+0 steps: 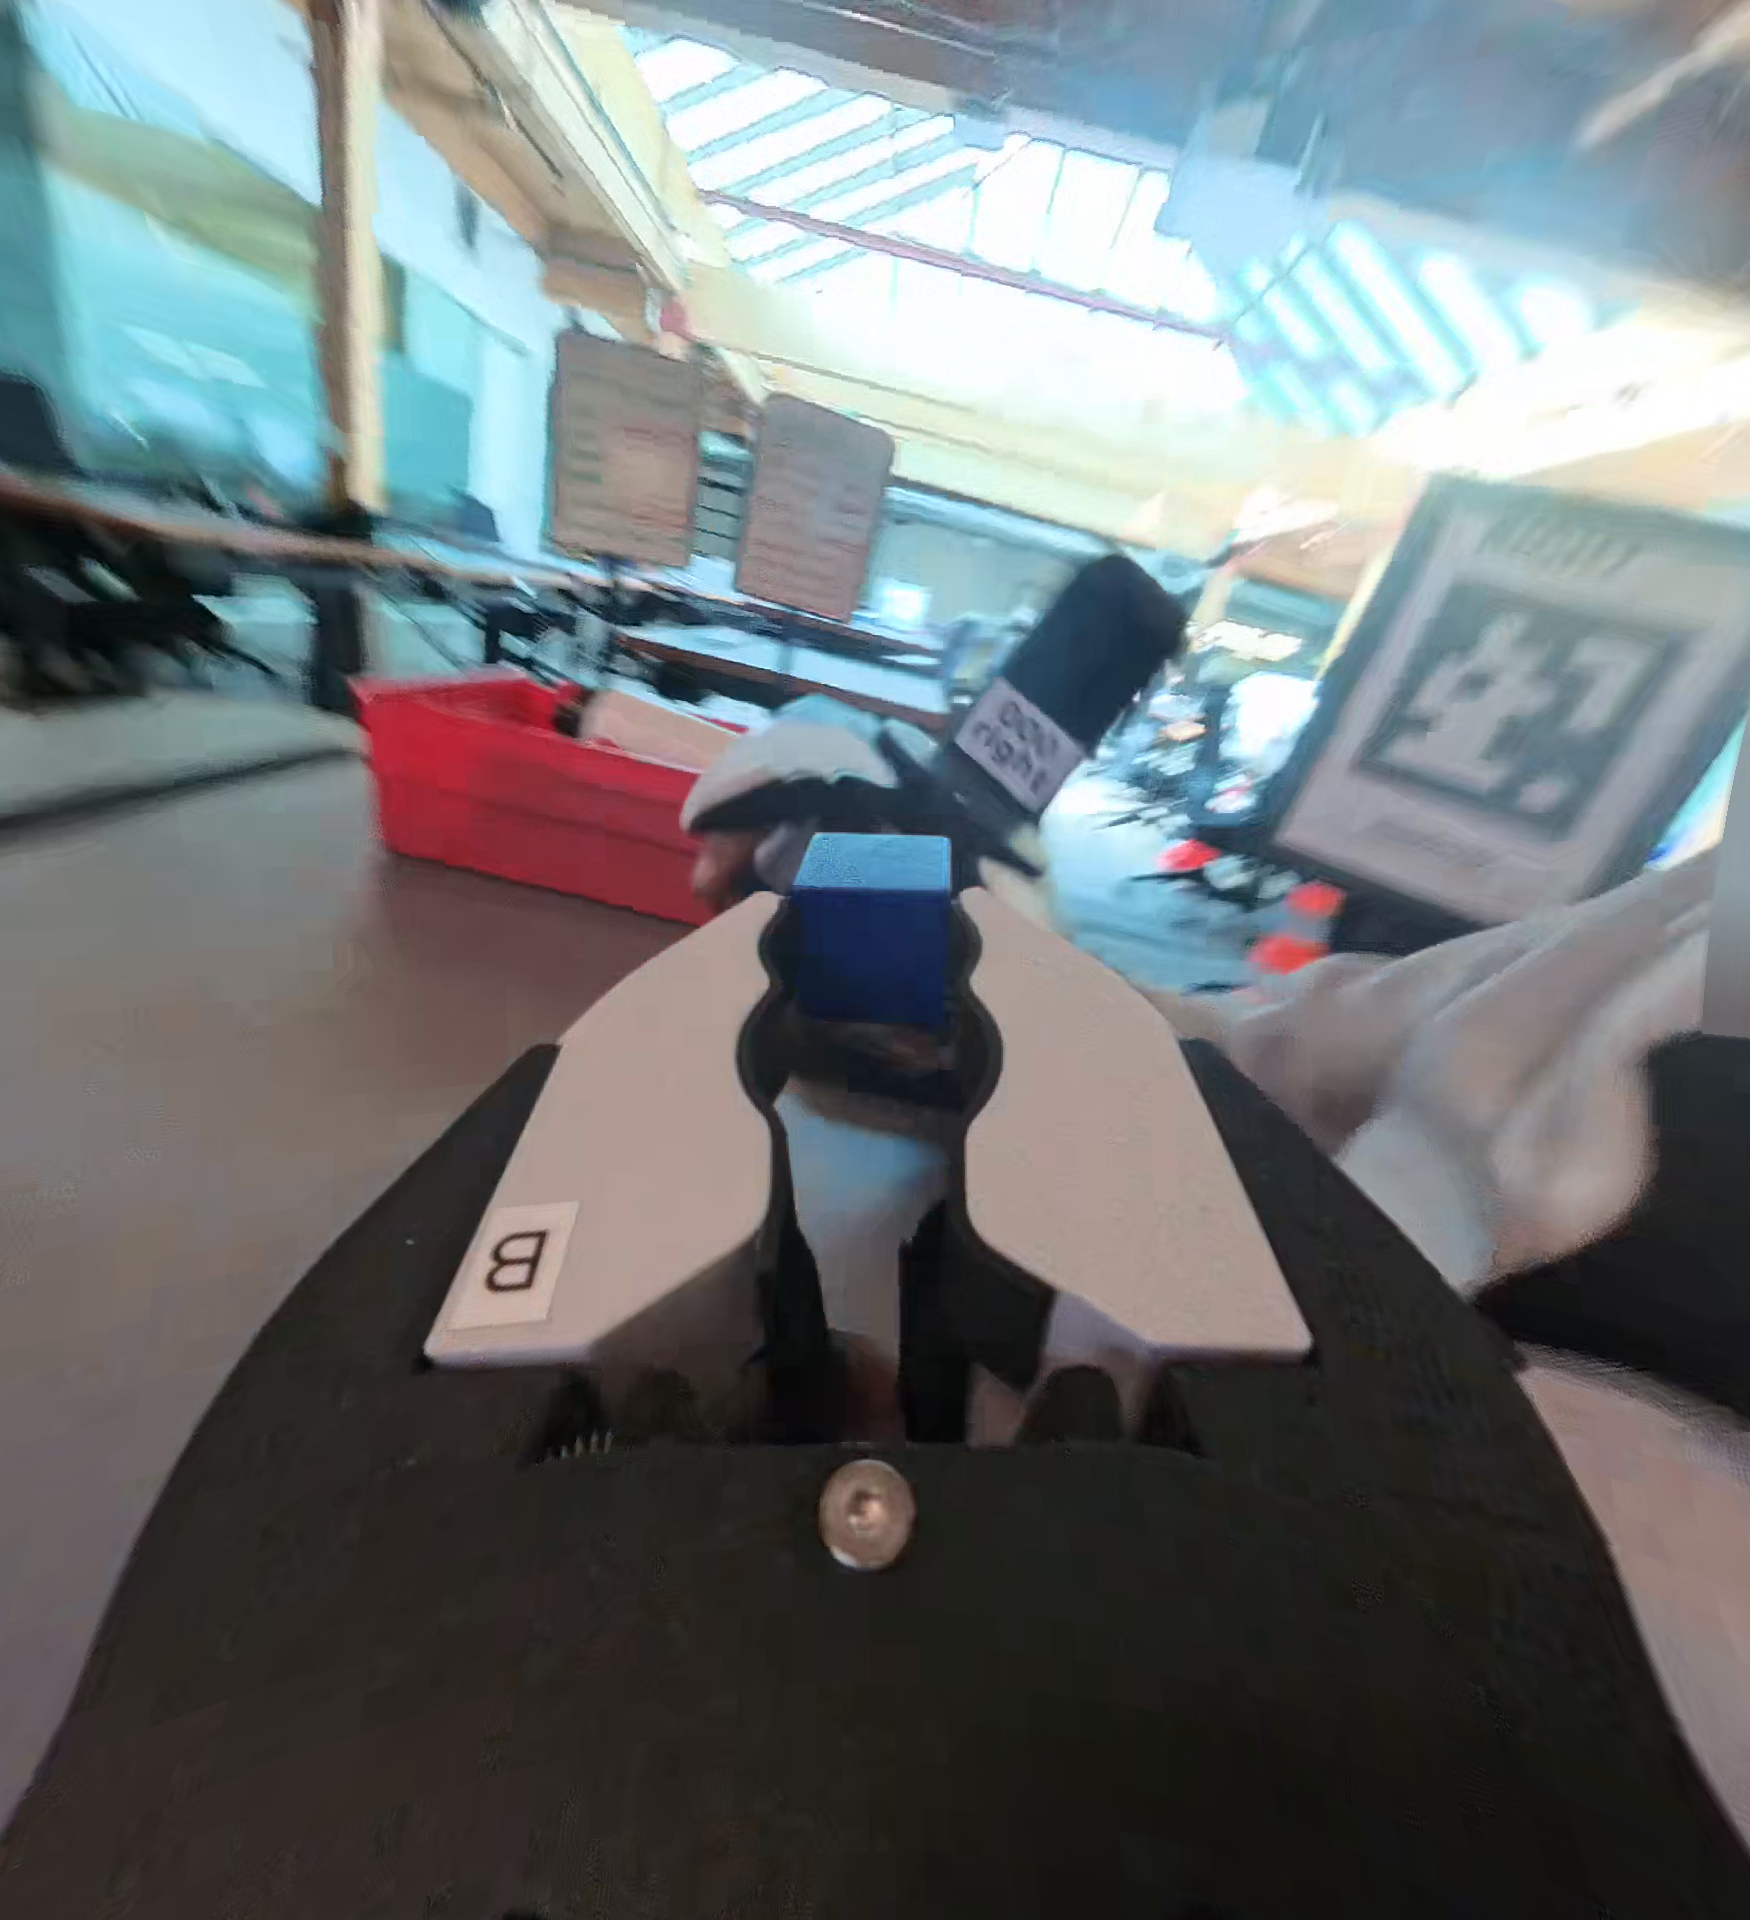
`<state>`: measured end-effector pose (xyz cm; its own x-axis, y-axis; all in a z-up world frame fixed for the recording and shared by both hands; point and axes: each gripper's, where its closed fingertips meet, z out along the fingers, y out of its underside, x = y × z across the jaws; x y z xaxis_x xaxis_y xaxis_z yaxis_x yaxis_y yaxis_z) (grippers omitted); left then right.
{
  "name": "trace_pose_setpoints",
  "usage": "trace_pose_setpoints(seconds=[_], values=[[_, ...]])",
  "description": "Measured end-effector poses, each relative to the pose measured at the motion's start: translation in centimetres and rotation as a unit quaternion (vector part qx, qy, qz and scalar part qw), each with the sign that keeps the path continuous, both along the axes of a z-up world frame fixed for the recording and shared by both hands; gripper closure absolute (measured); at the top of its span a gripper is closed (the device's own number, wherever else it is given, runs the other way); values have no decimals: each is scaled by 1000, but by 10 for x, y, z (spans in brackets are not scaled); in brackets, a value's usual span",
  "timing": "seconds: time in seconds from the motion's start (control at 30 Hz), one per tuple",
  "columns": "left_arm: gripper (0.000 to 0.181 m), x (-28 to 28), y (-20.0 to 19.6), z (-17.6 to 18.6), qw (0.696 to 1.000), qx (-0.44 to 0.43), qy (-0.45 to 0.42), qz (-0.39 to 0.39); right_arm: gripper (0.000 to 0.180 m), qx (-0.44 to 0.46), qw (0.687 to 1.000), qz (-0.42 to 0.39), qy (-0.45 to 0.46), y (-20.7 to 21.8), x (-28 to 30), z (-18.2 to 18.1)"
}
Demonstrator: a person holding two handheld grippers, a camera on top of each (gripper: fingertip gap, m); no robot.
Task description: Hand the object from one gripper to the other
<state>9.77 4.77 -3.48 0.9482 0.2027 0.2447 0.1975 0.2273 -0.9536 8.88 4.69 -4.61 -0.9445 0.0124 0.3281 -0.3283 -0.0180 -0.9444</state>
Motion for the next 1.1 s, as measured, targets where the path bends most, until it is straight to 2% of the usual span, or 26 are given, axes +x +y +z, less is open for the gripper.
trace_pose_setpoints(seconds=[0.07, 0.13, 0.2, 0.33, 0.4, 0.47, 0.5, 0.57, 0.6, 0.67, 0.73, 0.77, 0.83, 1.0, 1.07, 1.1], values=[[154, 3, 2, -7, 993, 19, -94, -62, 124, 10, 976, -66, 205, 3, 3, -3], [154, 11, 8, -11, 987, 18, -122, -106, 129, 3, 948, -78, 310, 2, 15, -5], [154, 14, 13, -18, 986, -9, -121, -113, 131, -4, 940, -79, 333, -1, 21, -5], [154, 21, 16, -21, 983, -19, -124, -133, 152, -1, 934, -63, 353, -2, 27, -9], [145, 20, 15, -17, 984, -11, -116, -134, 152, -2, 939, -57, 338, -2, 28, -8], [136, 14, 14, -10, 995, -6, -55, -88, 152, -9, 962, -48, 267, -1, 24, -2], [121, 10, 12, -7, 999, -11, -9, -48, 152, -16, 978, -42, 206, 0, 19, 2], [106, 1, 7, -2, 991, -43, 118, 50, 152, -25, 999, -12, 33, 2, 8, 9], [104, -2, 5, 0, 974, -68, 190, 101, 152, -29, 997, 22, -72, 3, 5, 12], [106, -6, 2, 2, 931, -118, 299, 175, 153, -32, 955, 98, -276, 6, 1, 13], [111, -10, 5, -6, 911, -158, 329, 194, 153, -23, 893, 165, -418, 8, -2, 11], [115, -11, 7, -9, 907, -172, 332, 195, 153, -20, 871, 183, -456, 8, -2, 9], [121, -12, 10, -14, 900, -187, 342, 194, 153, -8, 851, 196, -487, 6, -1, 4], [136, -9, 15, -22, 875, -224, 386, 190, 153, 33, 841, 205, -500, 0, 10, -6], [149, -10, 14, -23, 872, -230, 386, 196, 153, 40, 836, 208, -505, 0, 11, -8], [150, -9, 14, -23, 876, -229, 380, 191, 153, 42, 836, 210, -506, 0, 12, -9]])
